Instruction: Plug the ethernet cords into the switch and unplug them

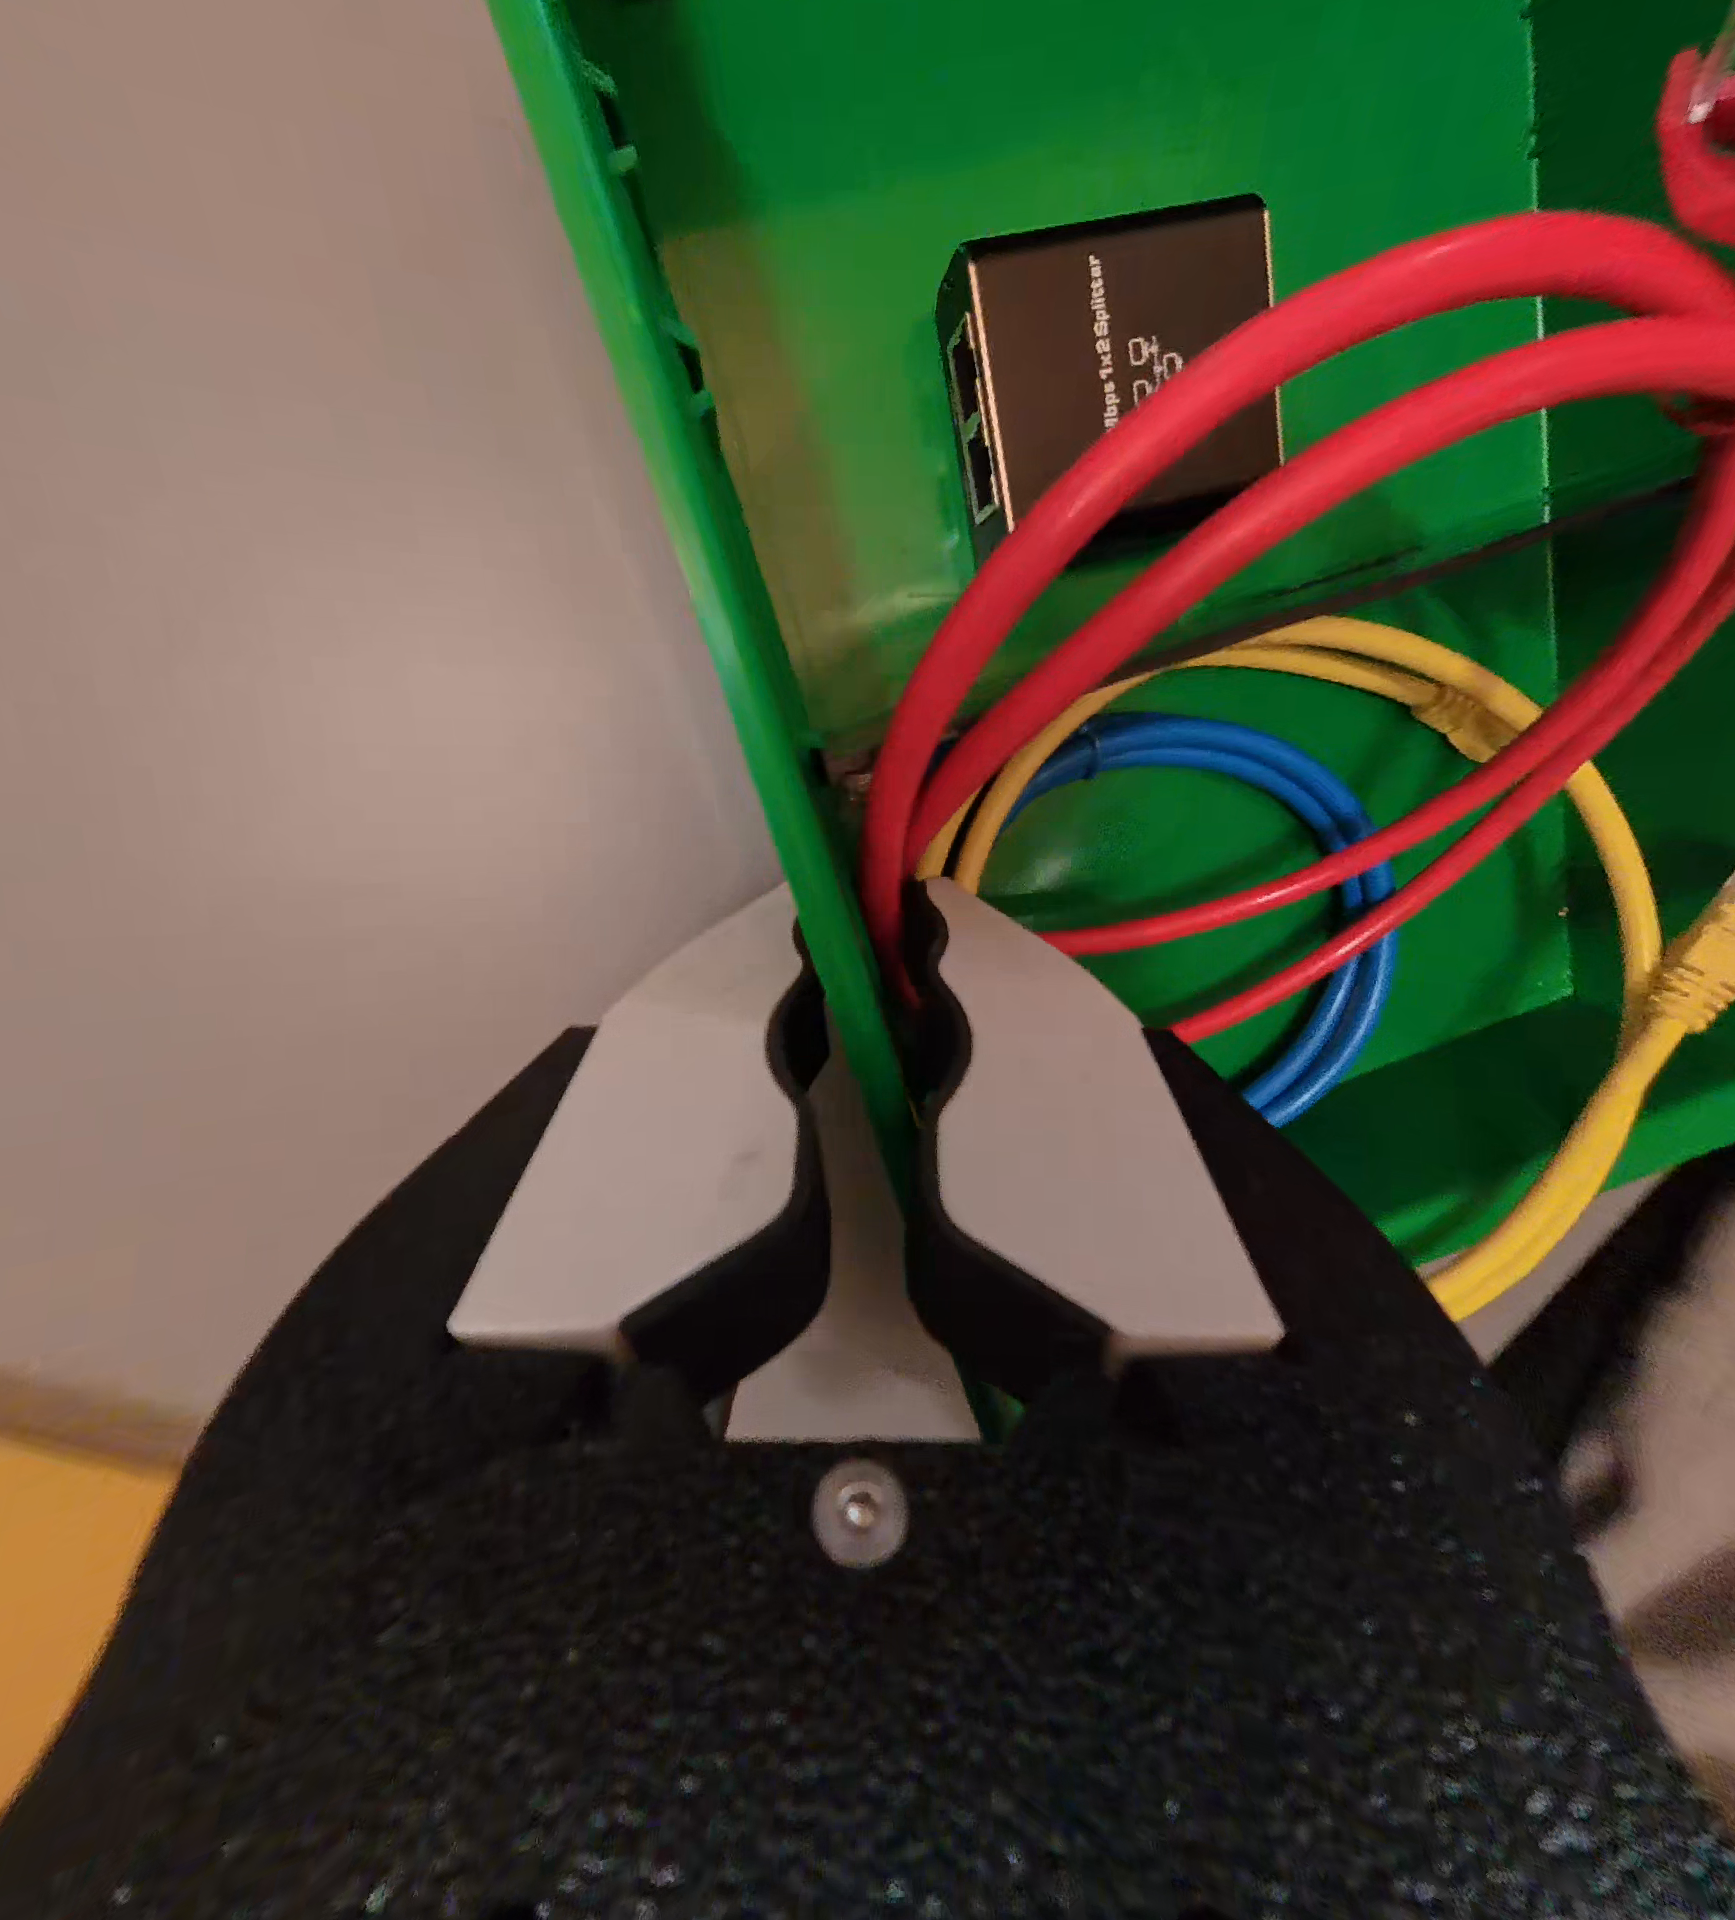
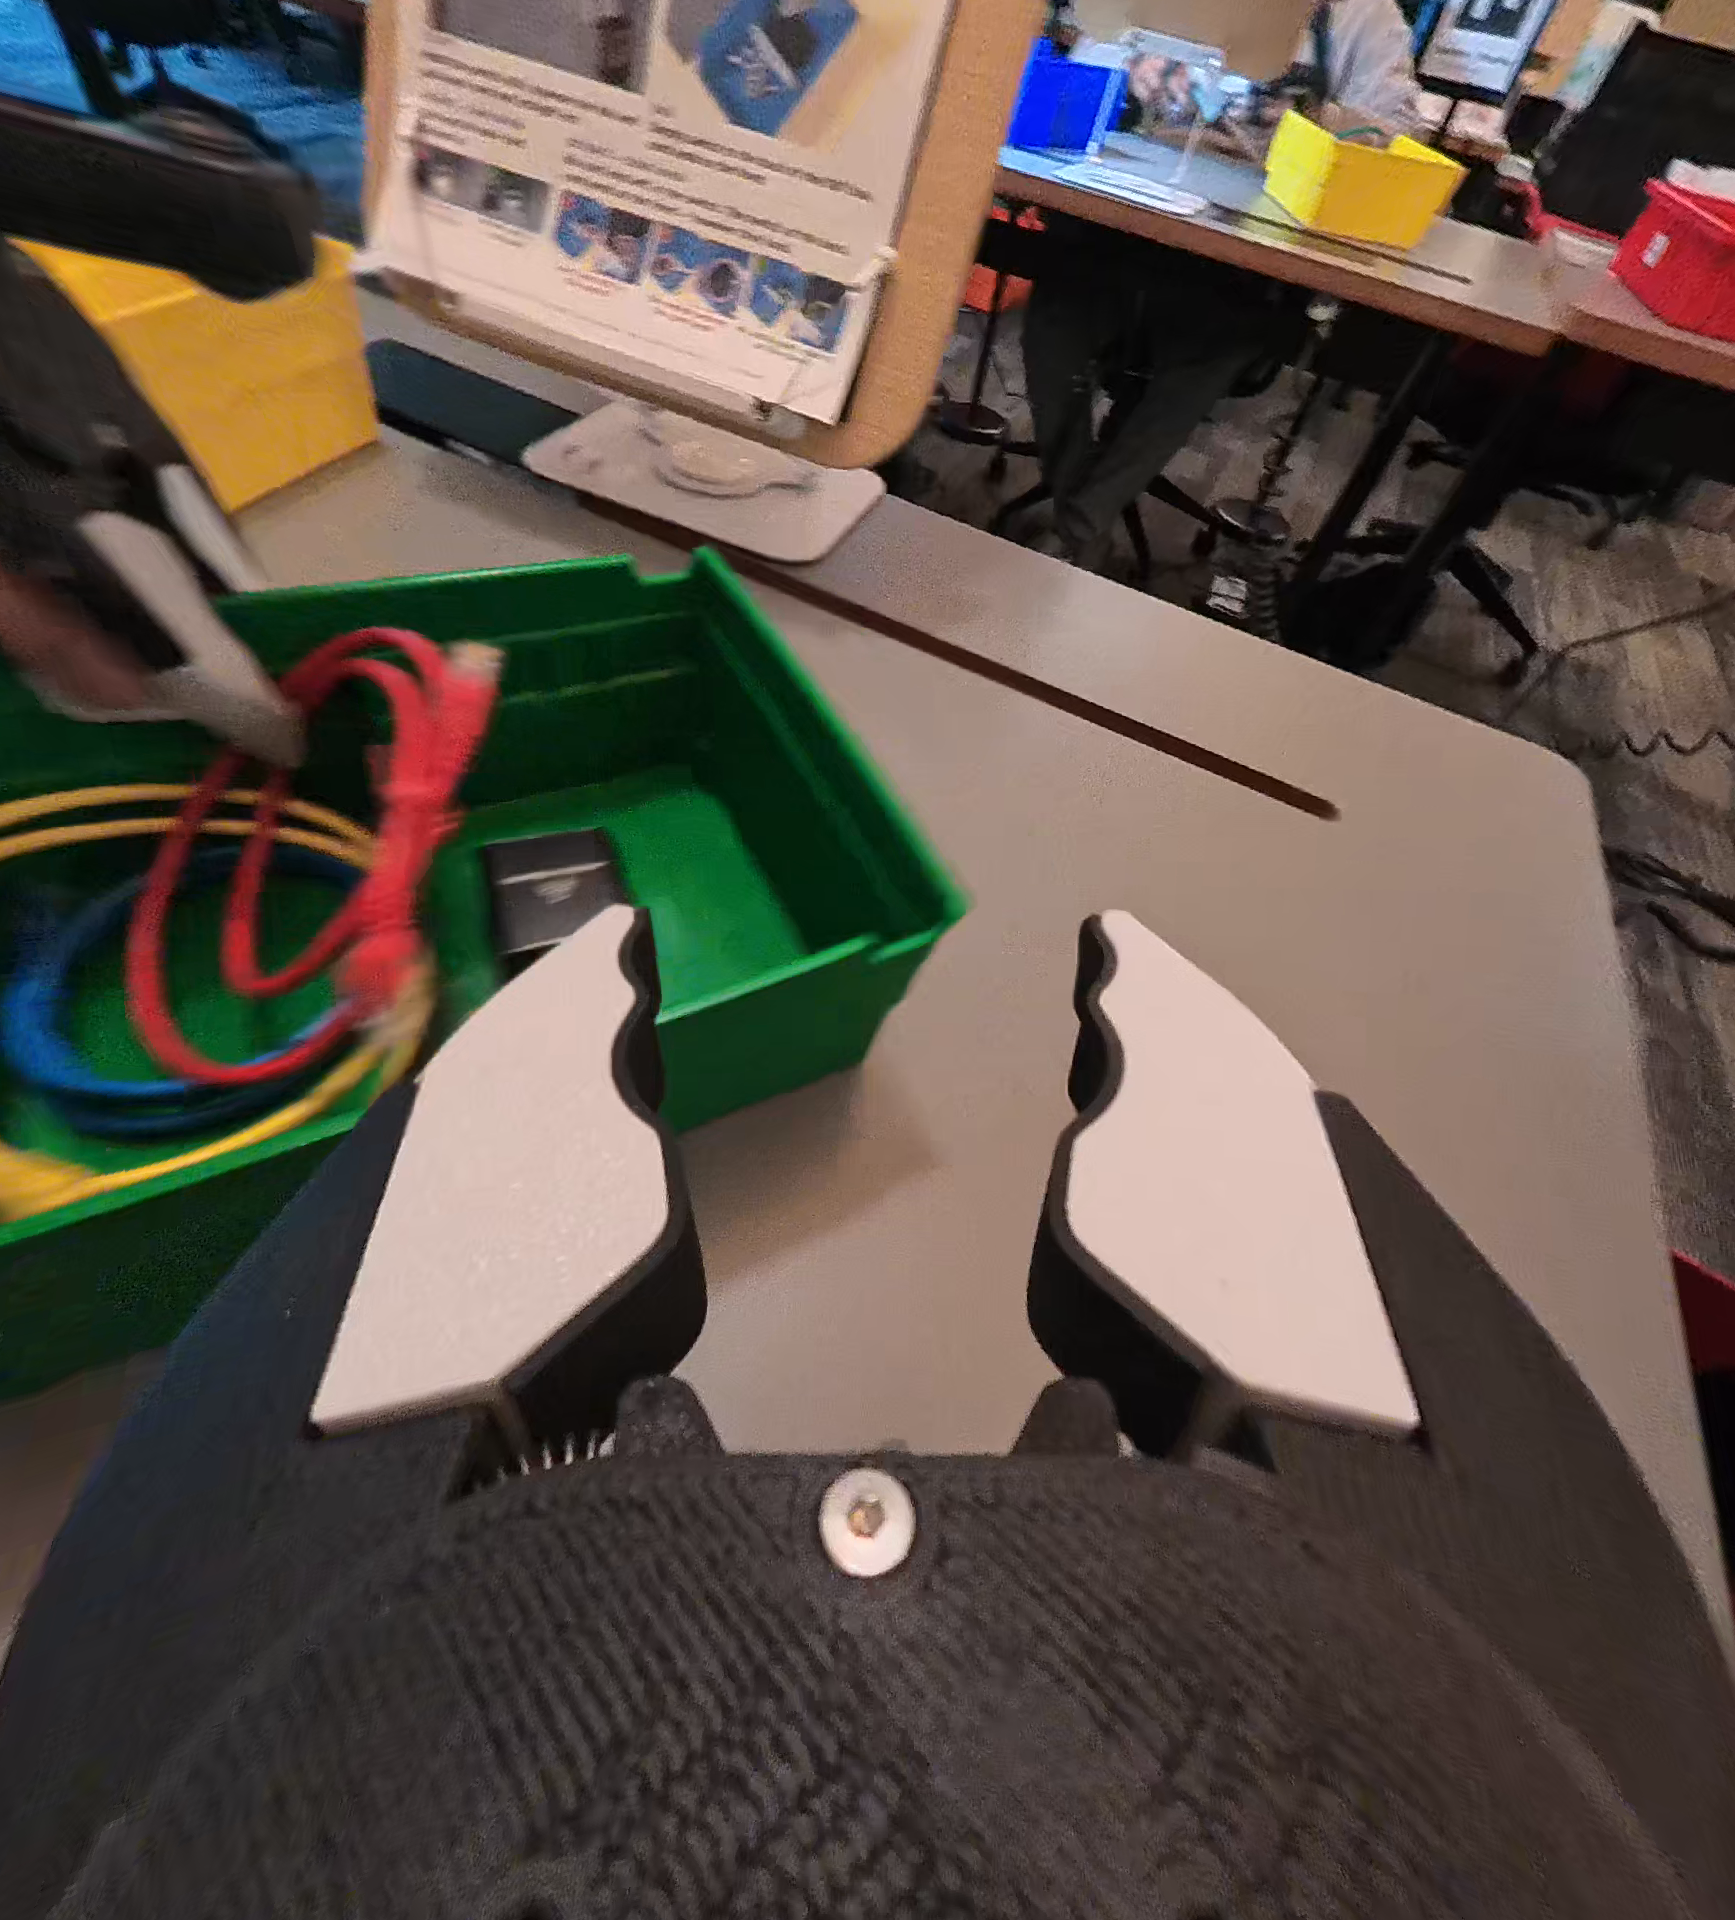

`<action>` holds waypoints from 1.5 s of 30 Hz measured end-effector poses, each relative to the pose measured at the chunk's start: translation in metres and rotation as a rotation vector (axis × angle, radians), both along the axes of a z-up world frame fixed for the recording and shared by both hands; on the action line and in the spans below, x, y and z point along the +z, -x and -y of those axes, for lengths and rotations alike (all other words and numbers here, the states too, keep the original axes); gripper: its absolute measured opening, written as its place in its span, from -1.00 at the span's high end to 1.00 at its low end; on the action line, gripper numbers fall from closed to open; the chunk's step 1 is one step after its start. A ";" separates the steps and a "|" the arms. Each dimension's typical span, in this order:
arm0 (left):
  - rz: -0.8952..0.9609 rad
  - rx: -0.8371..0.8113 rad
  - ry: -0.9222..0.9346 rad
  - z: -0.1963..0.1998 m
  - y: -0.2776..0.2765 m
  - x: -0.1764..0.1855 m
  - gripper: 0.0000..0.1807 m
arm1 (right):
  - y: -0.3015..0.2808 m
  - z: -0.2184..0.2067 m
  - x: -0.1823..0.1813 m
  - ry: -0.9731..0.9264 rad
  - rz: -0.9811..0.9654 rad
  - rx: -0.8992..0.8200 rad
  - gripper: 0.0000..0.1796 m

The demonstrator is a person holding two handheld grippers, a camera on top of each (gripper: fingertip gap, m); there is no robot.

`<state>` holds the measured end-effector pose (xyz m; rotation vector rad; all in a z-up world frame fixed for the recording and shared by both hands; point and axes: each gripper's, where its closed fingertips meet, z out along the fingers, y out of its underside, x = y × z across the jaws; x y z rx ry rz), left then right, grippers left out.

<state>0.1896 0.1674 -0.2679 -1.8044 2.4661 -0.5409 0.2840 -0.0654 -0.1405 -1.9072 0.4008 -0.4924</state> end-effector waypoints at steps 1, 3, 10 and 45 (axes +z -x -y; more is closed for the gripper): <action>0.008 -0.015 0.000 -0.008 0.034 0.000 0.86 | 0.006 -0.013 0.000 -0.003 0.013 0.027 0.15; 0.019 -0.006 0.018 -0.025 0.102 0.001 0.87 | 0.022 -0.044 -0.010 -0.007 0.004 0.090 0.18; 0.017 0.183 0.098 -0.103 0.304 0.002 0.86 | 0.122 -0.209 -0.036 0.031 -0.084 0.415 0.03; 0.056 0.996 0.169 -0.300 0.442 0.004 0.86 | 0.034 -0.181 -0.102 0.460 -0.202 0.310 0.86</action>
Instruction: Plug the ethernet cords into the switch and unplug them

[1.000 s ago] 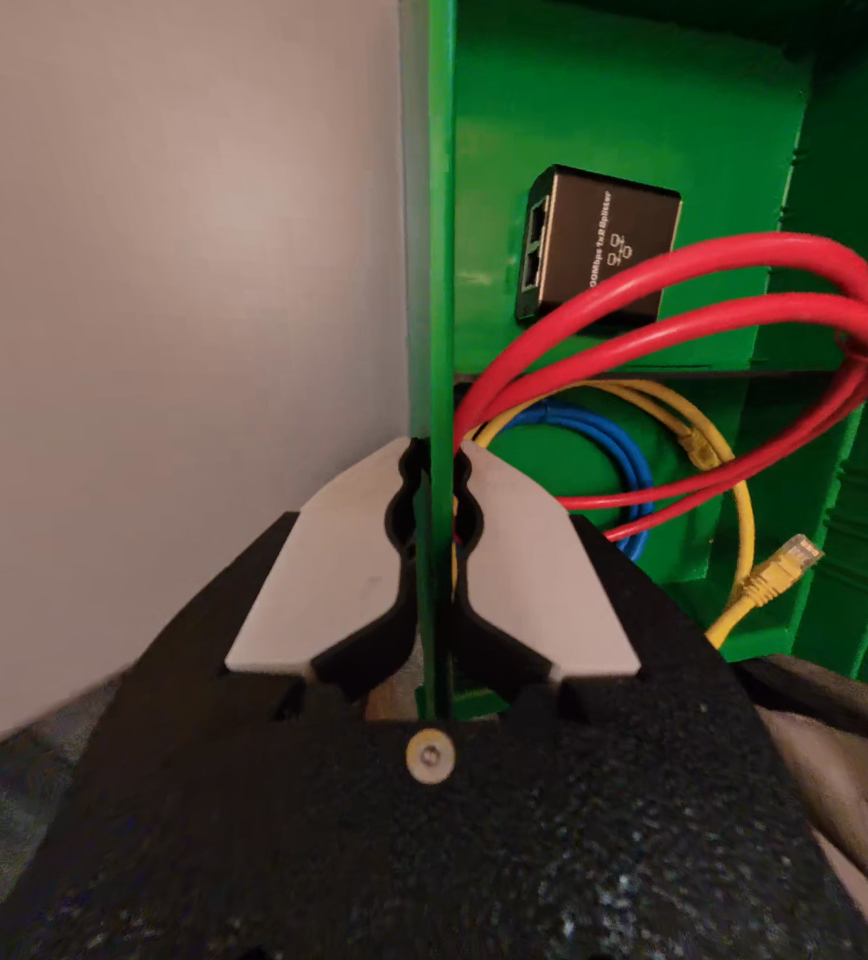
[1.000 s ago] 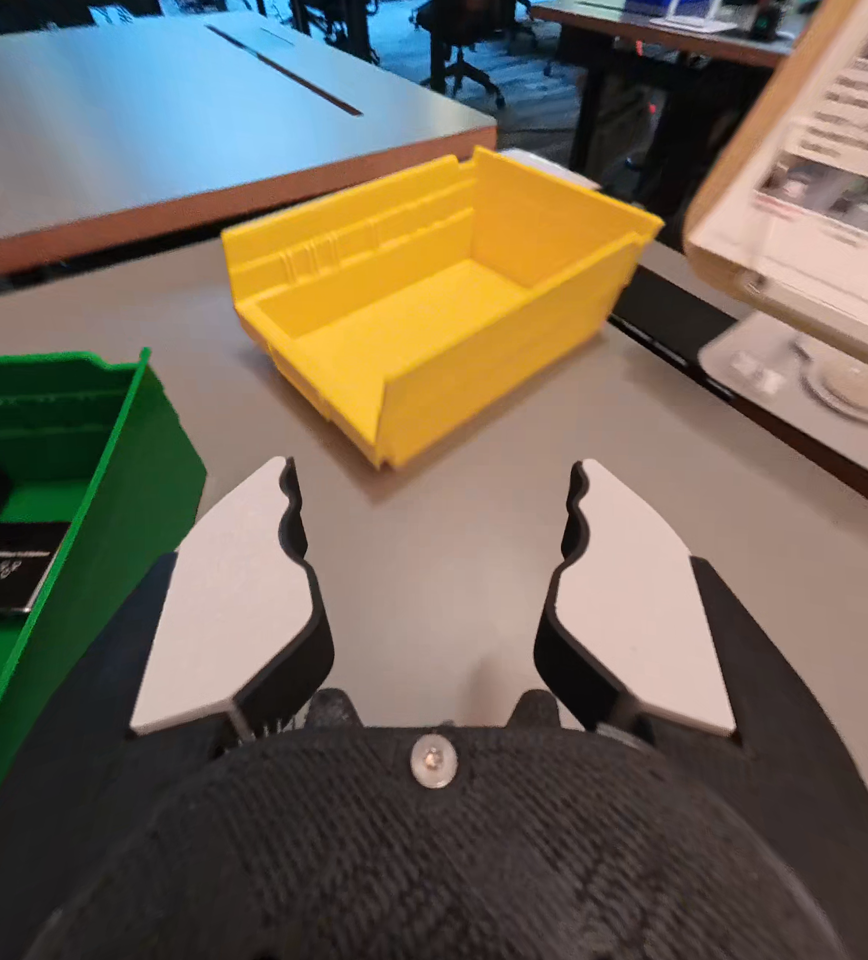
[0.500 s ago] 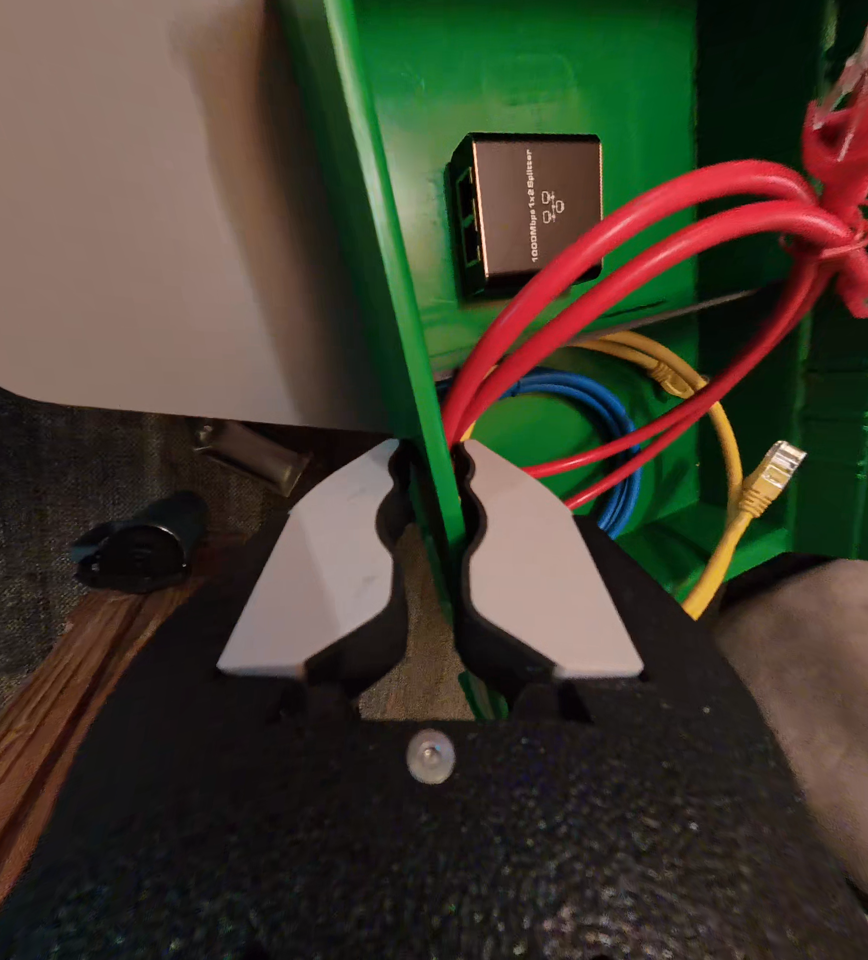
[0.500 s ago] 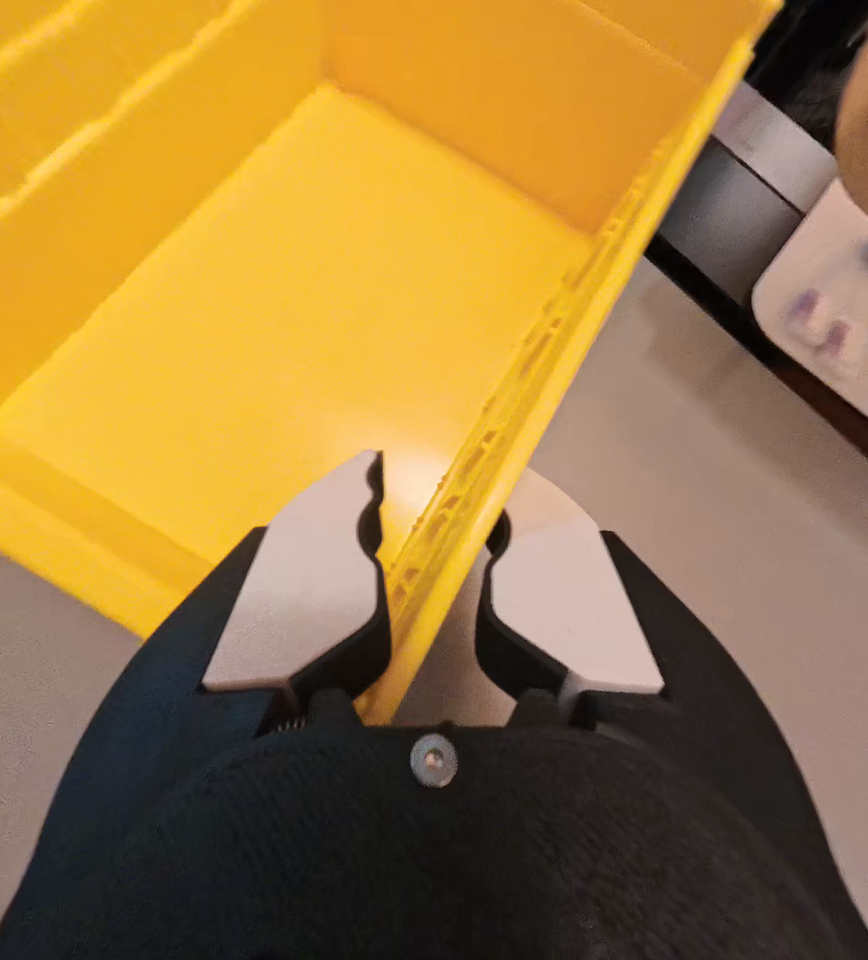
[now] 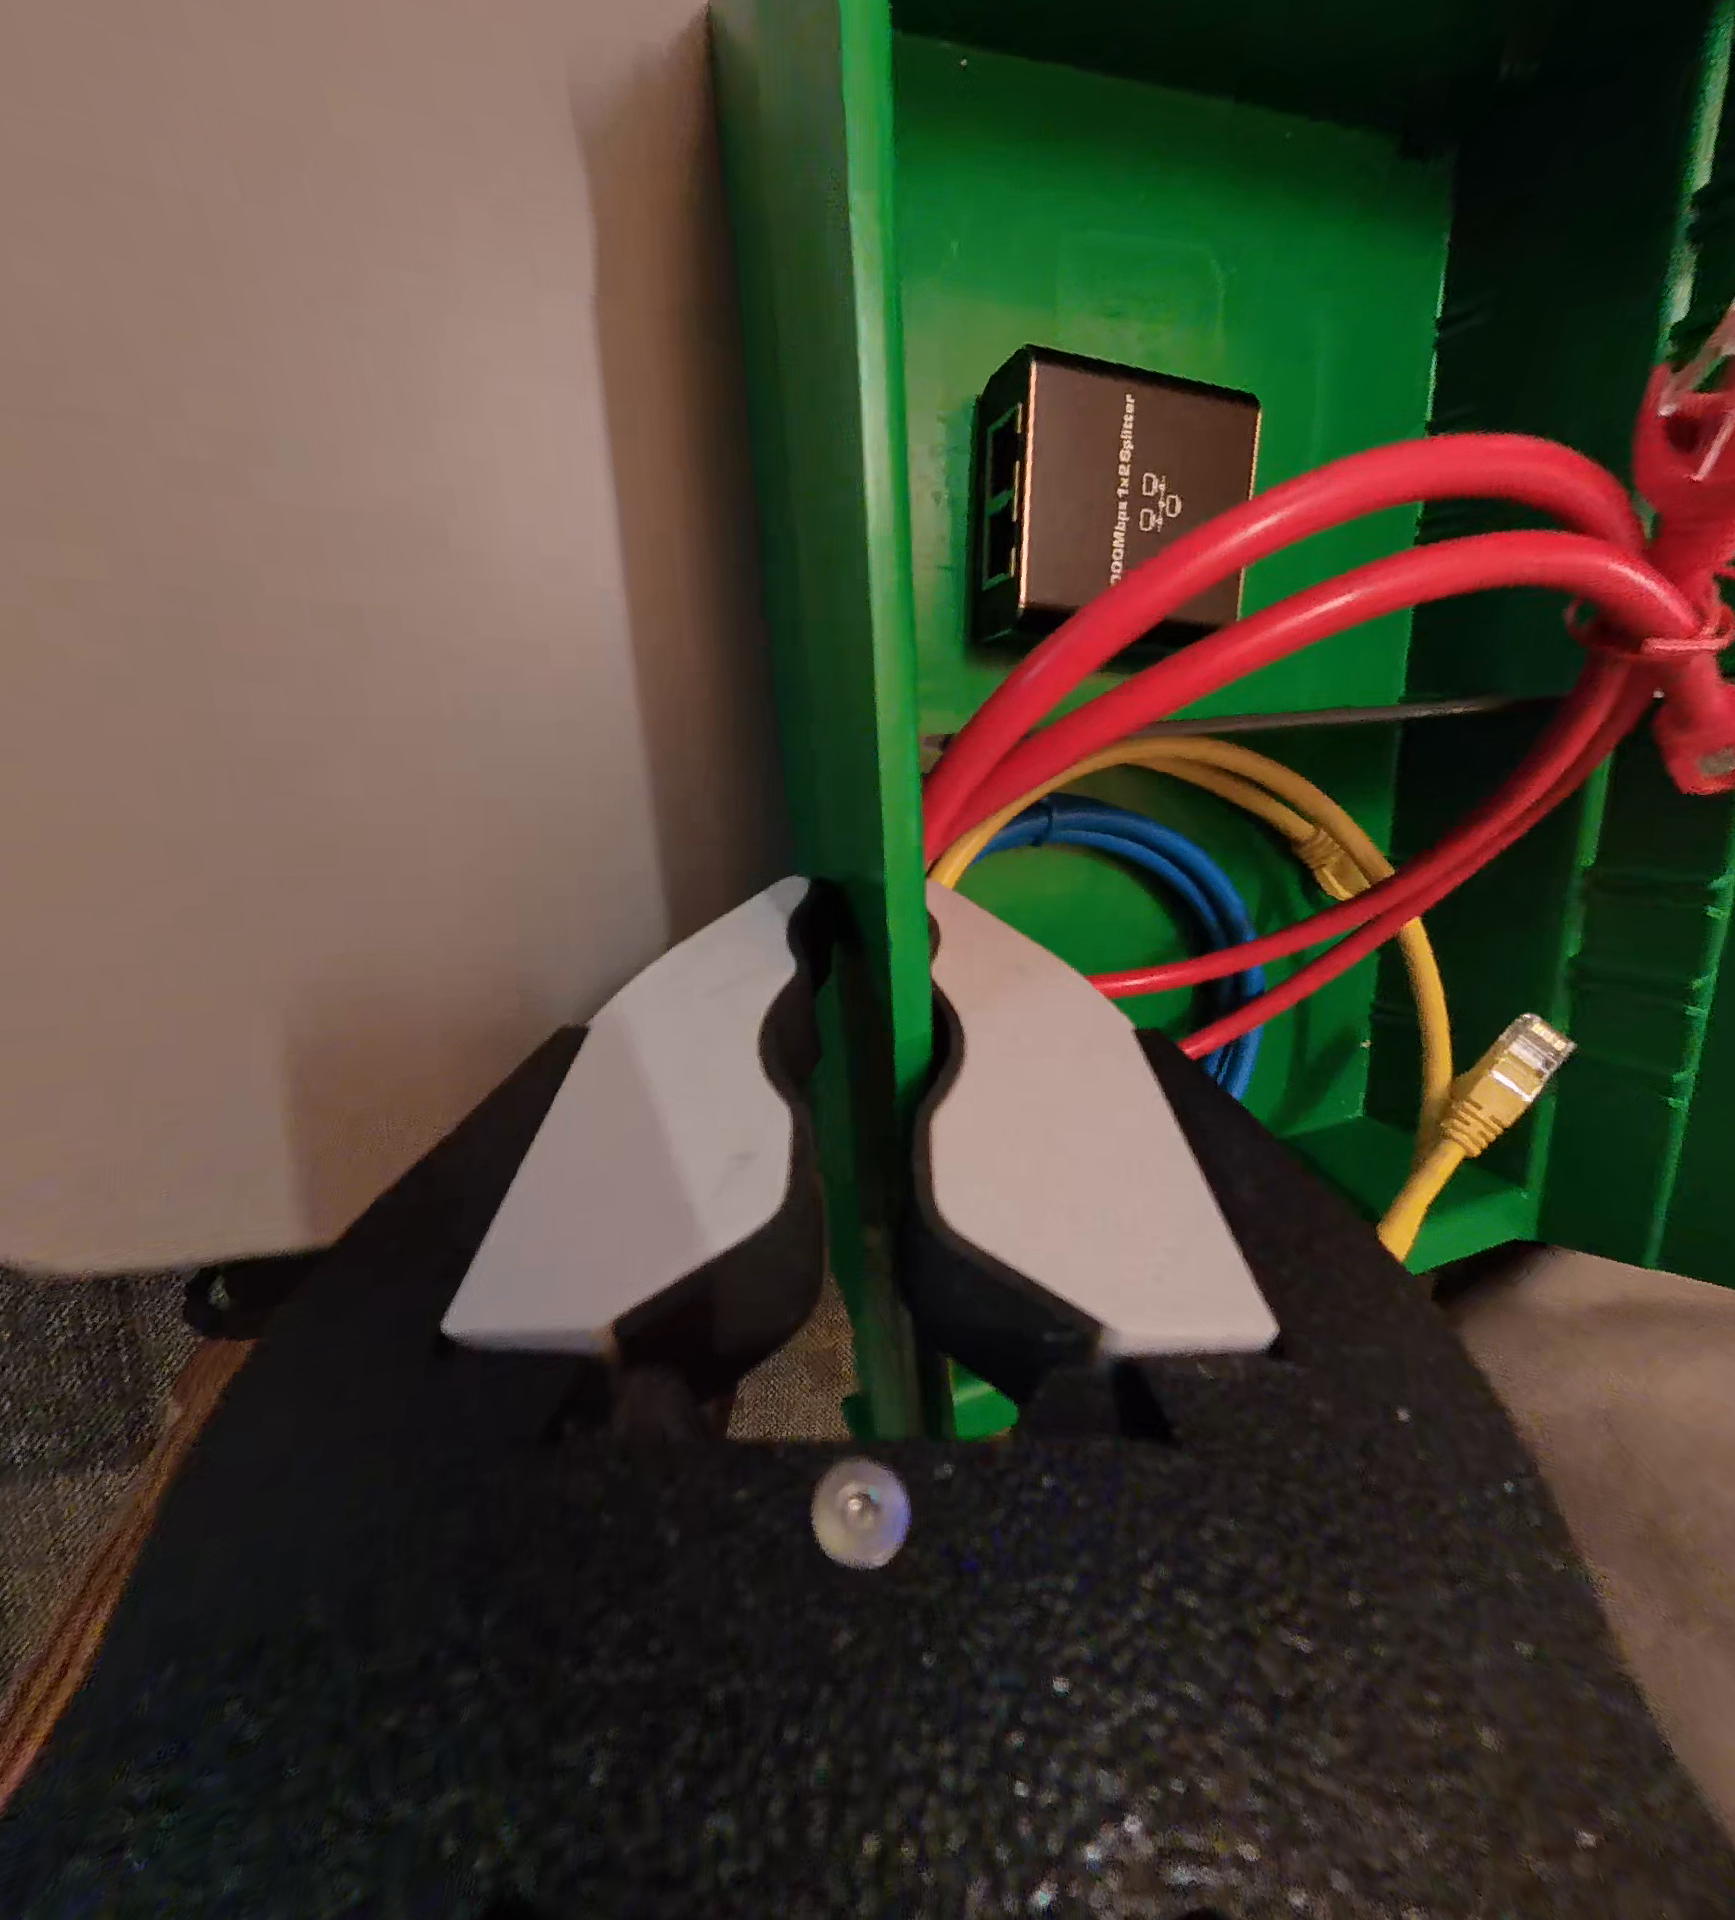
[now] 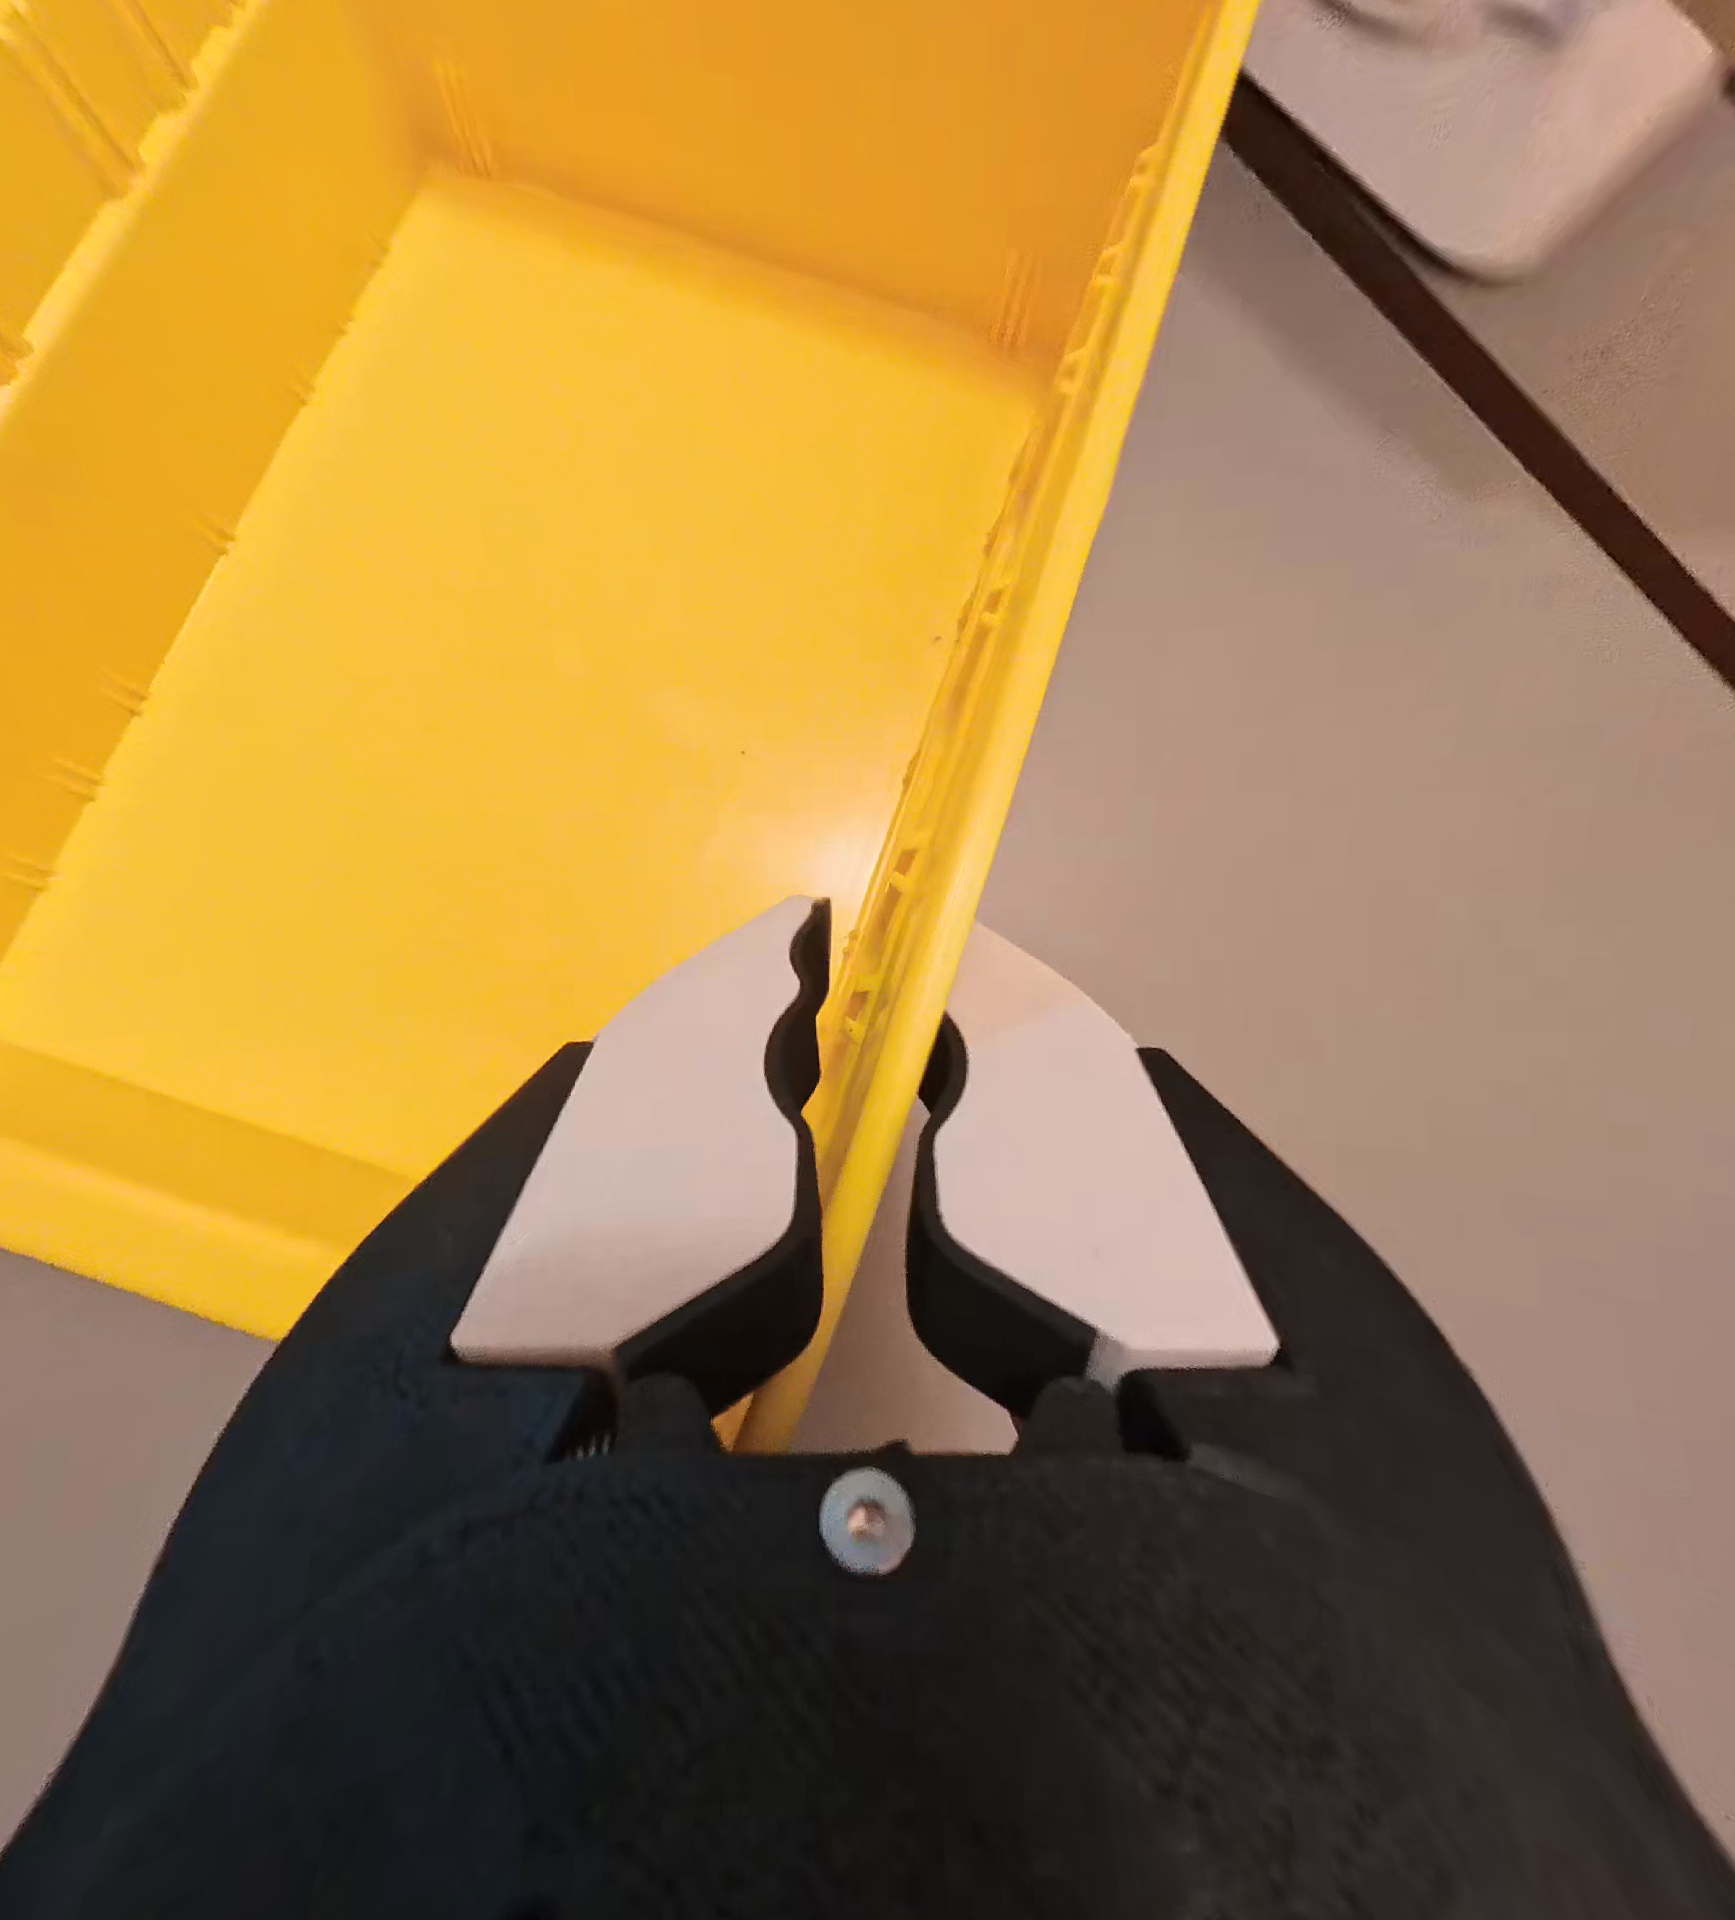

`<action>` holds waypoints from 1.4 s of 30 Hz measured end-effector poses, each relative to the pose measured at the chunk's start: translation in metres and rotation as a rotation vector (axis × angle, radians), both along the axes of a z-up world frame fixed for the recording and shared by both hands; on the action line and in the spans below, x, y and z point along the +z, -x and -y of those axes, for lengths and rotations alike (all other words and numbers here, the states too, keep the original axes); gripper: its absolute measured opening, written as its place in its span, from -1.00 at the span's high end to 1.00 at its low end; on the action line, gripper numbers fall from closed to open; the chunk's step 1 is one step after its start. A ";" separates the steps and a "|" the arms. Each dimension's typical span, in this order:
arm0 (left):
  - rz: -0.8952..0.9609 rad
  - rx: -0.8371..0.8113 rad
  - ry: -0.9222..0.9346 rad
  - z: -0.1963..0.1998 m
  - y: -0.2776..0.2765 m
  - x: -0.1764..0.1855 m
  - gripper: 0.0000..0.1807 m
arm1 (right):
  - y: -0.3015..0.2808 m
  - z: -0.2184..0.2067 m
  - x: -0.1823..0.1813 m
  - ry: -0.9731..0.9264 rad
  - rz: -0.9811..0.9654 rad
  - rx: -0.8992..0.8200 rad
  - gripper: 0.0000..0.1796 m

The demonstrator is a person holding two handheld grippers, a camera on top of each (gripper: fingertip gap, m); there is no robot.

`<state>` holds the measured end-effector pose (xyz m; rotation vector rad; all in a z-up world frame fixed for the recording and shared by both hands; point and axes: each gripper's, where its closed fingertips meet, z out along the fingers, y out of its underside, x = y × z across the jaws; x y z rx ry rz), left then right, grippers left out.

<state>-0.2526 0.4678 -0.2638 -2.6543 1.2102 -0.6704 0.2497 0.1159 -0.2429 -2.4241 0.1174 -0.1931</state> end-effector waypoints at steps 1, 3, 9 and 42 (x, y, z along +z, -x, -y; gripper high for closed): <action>0.006 -0.007 0.009 -0.001 -0.010 0.000 0.86 | -0.016 0.028 0.000 -0.013 -0.021 -0.057 0.85; 0.012 -0.028 0.018 -0.004 -0.031 0.000 0.86 | -0.050 0.083 0.001 -0.013 -0.033 -0.165 0.85; 0.032 -0.084 0.043 -0.013 -0.105 0.000 0.84 | -0.138 0.215 -0.004 0.002 -0.012 -0.470 0.86; 0.023 -0.053 -0.015 -0.089 -0.299 -0.003 0.86 | -0.285 0.246 -0.015 -0.036 -0.018 -0.636 0.85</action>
